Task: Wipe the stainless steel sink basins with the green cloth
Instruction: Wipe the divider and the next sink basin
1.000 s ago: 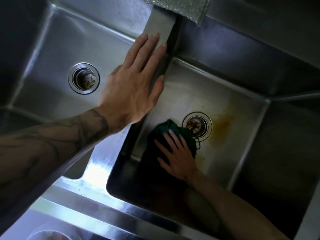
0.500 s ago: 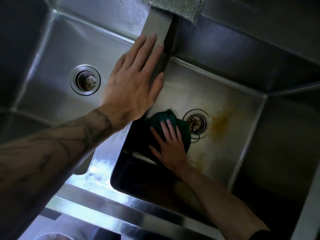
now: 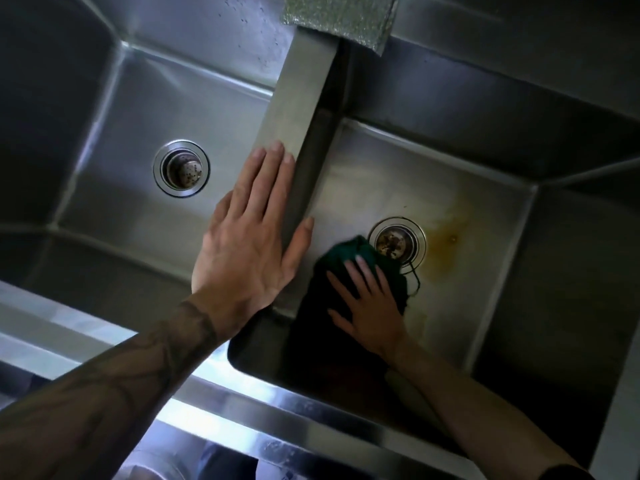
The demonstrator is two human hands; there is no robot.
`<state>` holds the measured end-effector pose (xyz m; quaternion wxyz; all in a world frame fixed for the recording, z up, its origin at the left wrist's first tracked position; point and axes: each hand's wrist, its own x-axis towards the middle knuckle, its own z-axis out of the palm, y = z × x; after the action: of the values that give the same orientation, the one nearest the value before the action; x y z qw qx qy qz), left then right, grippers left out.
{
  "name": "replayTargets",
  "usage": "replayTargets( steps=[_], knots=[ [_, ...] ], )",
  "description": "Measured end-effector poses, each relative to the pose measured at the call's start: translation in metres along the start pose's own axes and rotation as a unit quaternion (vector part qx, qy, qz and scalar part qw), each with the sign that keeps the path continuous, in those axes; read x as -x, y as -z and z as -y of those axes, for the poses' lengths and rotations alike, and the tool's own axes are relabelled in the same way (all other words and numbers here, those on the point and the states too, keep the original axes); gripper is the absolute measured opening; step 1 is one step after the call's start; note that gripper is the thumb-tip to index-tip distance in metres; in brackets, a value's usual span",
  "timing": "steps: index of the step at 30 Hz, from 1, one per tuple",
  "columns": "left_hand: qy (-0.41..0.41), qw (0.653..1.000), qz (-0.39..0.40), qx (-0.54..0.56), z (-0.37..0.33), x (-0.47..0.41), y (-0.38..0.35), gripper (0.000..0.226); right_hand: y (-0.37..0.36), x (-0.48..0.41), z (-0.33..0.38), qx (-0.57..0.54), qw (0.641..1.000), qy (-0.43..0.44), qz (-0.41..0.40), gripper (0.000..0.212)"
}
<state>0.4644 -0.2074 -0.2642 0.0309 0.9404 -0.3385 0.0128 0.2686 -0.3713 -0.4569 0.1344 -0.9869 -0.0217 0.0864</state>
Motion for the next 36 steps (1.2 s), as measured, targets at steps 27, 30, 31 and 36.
replayTargets(
  steps=[27,30,31,36],
  knots=[
    [-0.001,1.000,-0.008,-0.013,0.001,-0.001,-0.002,0.076,-0.002,0.054,-0.041,0.013,1.000,-0.020,0.017,0.063],
    [0.004,1.000,-0.006,-0.006,0.001,0.000,0.000,0.076,0.000,0.004,-0.009,-0.005,0.998,-0.056,0.009,0.066],
    [0.003,1.000,-0.006,-0.003,0.001,-0.001,0.000,0.076,0.002,-0.006,-0.006,-0.003,0.999,-0.048,0.012,0.068],
    [0.001,1.000,-0.006,0.000,0.002,-0.001,0.001,0.076,0.006,0.049,-0.045,0.050,0.998,0.006,0.031,0.067]
  ],
)
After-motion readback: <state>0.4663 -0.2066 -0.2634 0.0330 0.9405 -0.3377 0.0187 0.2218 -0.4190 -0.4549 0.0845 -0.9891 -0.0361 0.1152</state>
